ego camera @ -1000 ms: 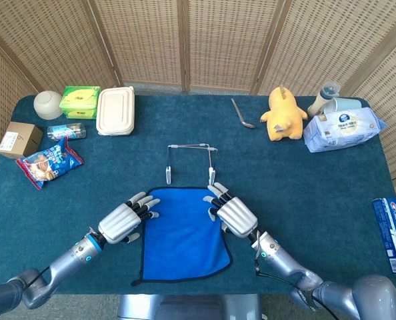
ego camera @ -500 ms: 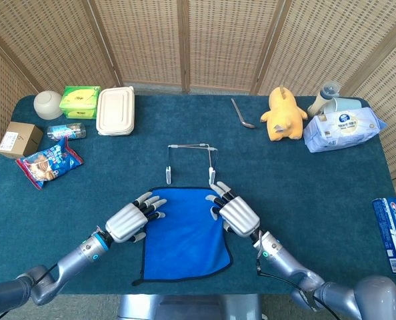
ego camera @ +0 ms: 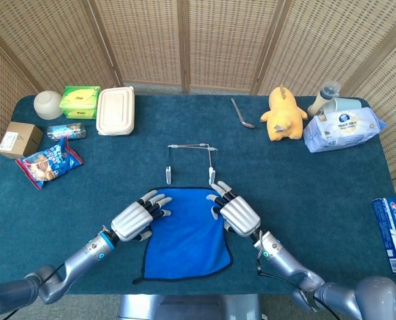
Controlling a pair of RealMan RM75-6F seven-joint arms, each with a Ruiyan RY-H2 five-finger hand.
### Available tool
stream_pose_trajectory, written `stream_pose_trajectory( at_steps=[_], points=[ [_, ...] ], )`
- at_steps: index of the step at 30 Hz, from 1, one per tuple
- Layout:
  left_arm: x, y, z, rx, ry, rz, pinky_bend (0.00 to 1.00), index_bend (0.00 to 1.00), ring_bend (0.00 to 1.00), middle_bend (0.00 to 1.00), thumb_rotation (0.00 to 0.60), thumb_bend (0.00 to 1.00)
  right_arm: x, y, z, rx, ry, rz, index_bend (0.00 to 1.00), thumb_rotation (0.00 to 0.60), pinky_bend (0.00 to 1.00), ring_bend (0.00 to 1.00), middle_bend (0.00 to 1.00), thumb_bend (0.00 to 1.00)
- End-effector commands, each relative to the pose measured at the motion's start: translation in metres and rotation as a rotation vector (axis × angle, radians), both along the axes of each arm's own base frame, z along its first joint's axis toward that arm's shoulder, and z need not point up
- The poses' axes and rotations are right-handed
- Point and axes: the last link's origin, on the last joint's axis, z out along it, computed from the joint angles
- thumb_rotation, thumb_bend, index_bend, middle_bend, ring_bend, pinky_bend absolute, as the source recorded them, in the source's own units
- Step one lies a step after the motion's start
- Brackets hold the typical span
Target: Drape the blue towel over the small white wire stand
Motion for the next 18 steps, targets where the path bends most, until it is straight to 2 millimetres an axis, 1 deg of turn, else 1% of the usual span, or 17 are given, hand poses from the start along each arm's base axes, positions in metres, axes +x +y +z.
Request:
stream_pose_trajectory(
  at_steps=[1,9,15,18],
  points=[
    [0.002,0.001,-0.002,0.0,-0.006,0.001,0.0,0.24,0.0,0.07,0.6,0.36,0.0,0.0,0.0,0.0,-0.001,-0.001,0.66,0.6,0.01,0.03,0.26,0.41],
    [0.009,0.002,-0.01,0.003,-0.036,0.005,0.0,0.25,0.0,0.08,0.6,0.36,-0.001,0.0,0.002,-0.005,-0.002,-0.006,0.66,0.6,0.02,0.03,0.26,0.41],
    [0.015,0.003,-0.015,0.002,-0.06,0.014,0.0,0.26,0.0,0.09,0.6,0.4,-0.001,0.0,0.004,-0.009,-0.006,-0.013,0.66,0.6,0.02,0.03,0.26,0.41],
    [0.017,0.003,-0.017,-0.002,-0.064,0.013,0.0,0.26,0.0,0.09,0.6,0.45,-0.002,0.0,0.005,-0.01,-0.006,-0.017,0.66,0.6,0.02,0.04,0.26,0.41]
  ],
)
